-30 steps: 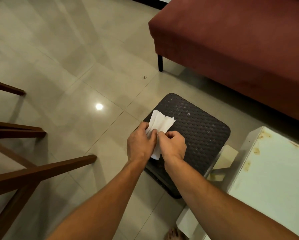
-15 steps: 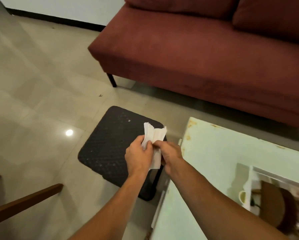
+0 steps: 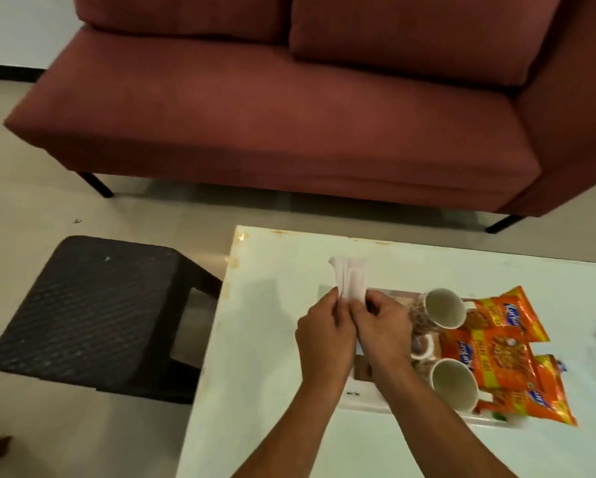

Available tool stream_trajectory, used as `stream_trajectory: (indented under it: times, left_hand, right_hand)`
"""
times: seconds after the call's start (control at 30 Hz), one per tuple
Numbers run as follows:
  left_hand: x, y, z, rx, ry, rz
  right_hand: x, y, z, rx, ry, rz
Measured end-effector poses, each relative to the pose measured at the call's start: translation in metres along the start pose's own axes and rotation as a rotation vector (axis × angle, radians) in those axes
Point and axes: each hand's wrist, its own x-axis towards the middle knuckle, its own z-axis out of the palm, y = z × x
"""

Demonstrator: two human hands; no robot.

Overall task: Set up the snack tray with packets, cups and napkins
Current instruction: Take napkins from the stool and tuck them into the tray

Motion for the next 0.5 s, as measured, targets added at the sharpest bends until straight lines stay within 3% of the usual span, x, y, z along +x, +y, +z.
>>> stream_trajectory:
  times: [0.2,0.5]
  left_hand:
    - [-0.034,0.011,0.06,-0.008,-0.11,-0.048]
    - [-0.037,-0.003,0.084,0.047,-0.144,-0.135]
  right_hand:
    - [0.01,0.043,-0.054,-0.094,0.058,0.022]
    - [0.021,0.072,-0.054,-0.123,-0.022,0.07]
